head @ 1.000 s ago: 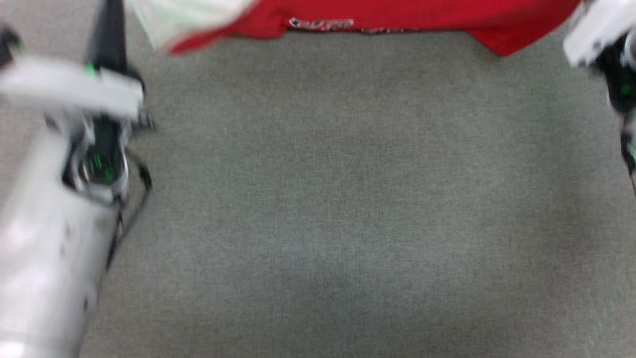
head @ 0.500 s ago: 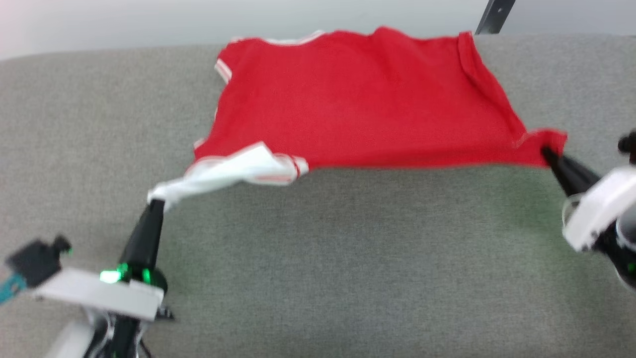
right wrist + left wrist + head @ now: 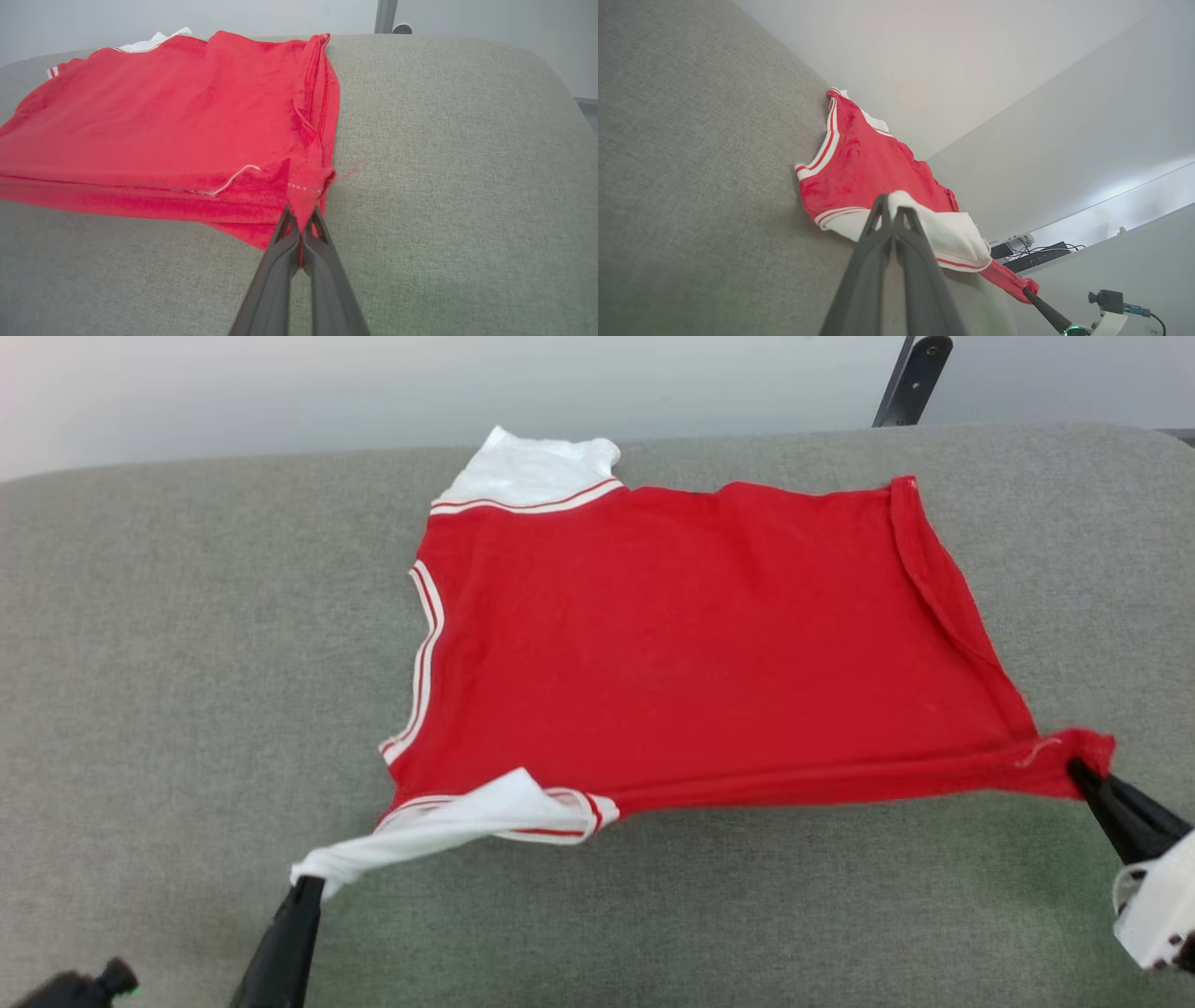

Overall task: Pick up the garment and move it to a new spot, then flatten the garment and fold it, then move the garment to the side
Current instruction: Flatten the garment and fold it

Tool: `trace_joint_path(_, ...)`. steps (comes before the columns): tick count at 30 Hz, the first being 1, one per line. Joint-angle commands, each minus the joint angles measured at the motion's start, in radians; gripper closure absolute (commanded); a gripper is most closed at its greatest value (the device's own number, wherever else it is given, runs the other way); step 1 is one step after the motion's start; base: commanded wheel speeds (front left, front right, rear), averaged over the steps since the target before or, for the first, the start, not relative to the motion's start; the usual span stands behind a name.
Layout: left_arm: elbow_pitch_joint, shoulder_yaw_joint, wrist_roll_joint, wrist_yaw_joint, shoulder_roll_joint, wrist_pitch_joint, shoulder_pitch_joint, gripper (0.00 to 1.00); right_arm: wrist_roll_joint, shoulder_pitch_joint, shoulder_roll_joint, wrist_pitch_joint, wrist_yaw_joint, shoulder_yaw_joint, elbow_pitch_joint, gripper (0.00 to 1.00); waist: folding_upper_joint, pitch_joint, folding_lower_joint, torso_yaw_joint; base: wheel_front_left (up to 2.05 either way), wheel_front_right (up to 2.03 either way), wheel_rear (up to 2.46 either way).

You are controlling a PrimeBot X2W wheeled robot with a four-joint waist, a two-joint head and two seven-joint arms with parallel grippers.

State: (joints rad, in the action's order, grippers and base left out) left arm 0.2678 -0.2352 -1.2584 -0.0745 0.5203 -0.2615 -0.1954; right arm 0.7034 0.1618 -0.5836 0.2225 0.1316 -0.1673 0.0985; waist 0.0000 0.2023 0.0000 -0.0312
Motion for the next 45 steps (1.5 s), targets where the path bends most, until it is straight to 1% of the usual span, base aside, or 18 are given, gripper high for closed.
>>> trace_joint_path(1,0.025,0.008,0.005,0.011,0.012,-0.004,-0.022,1.00,-0.016,-0.030,0.008,0.016,-0.002,0.036,-0.028,1.00,0.0000,0.001,0.0000,0.002,0.00,0.00,0.00)
trace_joint_path(4,0.066,0.011,0.009,0.024,0.023,0.004,-0.040,1.00,-0.038,-0.075,0.036,0.063,-0.002,0.089,-0.088,1.00,0.0000,0.006,0.0000,0.005,0.00,0.00,0.00)
trace_joint_path(8,0.063,0.006,0.019,0.034,0.030,0.018,0.002,1.00,-0.059,-0.077,0.067,0.104,-0.002,0.123,-0.128,1.00,0.0000,0.016,0.0000,0.007,0.00,0.00,0.00)
trace_joint_path(13,-0.010,-0.025,0.016,0.011,0.010,0.058,0.142,1.00,-0.064,0.000,0.117,0.152,-0.002,0.140,-0.132,1.00,0.0000,0.047,0.0000,0.011,0.00,0.00,0.00)
trace_joint_path(14,-0.032,-0.029,0.024,0.006,0.014,0.067,0.176,1.00,-0.051,0.017,0.128,0.161,-0.002,0.143,-0.121,1.00,0.0000,0.056,0.0000,0.012,0.00,0.00,0.00)
trace_joint_path(18,-0.126,-0.039,0.025,-0.006,-0.014,0.086,0.323,1.00,-0.040,0.118,0.145,0.186,-0.002,0.136,-0.063,1.00,0.0000,0.094,0.0000,0.016,0.00,0.00,0.00)
trace_joint_path(21,-0.205,-0.051,0.056,0.002,-0.032,0.089,0.426,1.00,-0.043,0.189,0.154,0.181,-0.002,0.132,-0.007,1.00,0.0000,0.127,0.0000,0.019,0.00,0.00,0.00)
trace_joint_path(26,-0.340,-0.063,0.111,0.037,-0.064,0.076,0.566,1.00,-0.059,0.274,0.166,0.172,-0.002,0.114,0.085,1.00,0.0000,0.180,0.0000,0.025,0.00,0.00,0.00)
trace_joint_path(29,-0.415,-0.086,0.148,0.041,-0.078,0.071,0.623,1.00,-0.067,0.302,0.168,0.159,-0.002,0.105,0.137,1.00,0.0000,0.203,0.0000,0.028,0.00,0.00,0.00)
trace_joint_path(35,-0.547,-0.138,0.235,0.046,-0.096,0.049,0.684,1.00,-0.067,0.324,0.174,0.124,-0.002,0.079,0.207,1.00,0.0000,0.226,0.0000,0.030,0.00,0.00,0.00)
trace_joint_path(39,-0.621,-0.167,0.276,0.059,-0.102,0.046,0.698,1.00,-0.061,0.325,0.177,0.109,-0.002,0.057,0.241,1.00,0.0000,0.231,0.0000,0.029,0.00,0.00,0.00)
trace_joint_path(45,-0.693,-0.206,0.328,0.065,-0.101,0.045,0.720,1.00,-0.051,0.330,0.178,0.090,-0.002,0.029,0.272,1.00,0.0000,0.233,0.0000,0.028,0.00,0.00,0.00)
